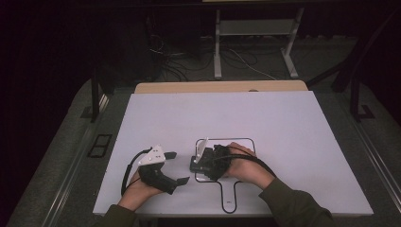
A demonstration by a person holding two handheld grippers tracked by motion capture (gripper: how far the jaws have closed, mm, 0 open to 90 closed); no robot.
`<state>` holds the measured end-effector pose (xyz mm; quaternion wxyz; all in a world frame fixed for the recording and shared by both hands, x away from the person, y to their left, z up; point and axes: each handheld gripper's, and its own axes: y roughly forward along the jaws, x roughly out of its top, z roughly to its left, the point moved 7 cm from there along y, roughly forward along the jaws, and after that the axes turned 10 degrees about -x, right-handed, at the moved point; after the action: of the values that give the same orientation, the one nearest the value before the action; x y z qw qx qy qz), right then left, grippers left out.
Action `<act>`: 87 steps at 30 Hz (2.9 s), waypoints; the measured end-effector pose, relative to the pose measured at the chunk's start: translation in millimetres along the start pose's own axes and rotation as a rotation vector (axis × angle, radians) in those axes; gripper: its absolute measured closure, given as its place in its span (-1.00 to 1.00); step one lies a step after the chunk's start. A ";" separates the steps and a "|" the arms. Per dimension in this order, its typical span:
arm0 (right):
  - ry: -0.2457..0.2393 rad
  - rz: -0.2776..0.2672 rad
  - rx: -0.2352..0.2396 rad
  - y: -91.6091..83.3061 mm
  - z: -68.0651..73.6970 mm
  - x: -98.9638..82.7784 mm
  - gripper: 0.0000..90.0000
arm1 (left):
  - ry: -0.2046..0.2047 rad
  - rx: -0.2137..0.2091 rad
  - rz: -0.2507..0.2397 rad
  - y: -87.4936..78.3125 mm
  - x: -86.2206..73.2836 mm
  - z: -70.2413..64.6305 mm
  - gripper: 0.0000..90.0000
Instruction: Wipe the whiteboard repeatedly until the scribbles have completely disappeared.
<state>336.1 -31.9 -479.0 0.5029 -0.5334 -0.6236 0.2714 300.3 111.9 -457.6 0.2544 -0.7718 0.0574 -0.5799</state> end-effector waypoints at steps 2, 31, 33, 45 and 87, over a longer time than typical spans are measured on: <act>0.020 -0.007 0.014 1.0 -1.0 0.4 -0.14 | -0.001 0.000 0.001 -0.1 -0.1 -0.5 -1.00; 0.008 0.000 0.031 -4.3 7.9 -6.0 -0.14 | -0.003 -0.001 0.001 0.4 -0.1 -0.6 -1.00; 0.007 0.001 0.037 -4.1 7.2 -5.9 -0.14 | -0.003 0.000 0.001 0.5 -0.1 -0.5 -1.00; 0.106 0.038 -0.033 14.2 -41.8 -9.6 -0.14 | -0.007 -0.001 -0.003 0.1 -0.1 -0.4 -1.00; 0.225 0.094 -0.067 31.4 -88.6 -16.8 -0.14 | -0.003 -0.002 0.001 0.8 -0.5 -0.4 -1.00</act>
<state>428.4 -56.3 -481.5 0.5385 -0.6057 -0.5460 0.2123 299.9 111.3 -458.3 0.2540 -0.7730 0.0581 -0.5784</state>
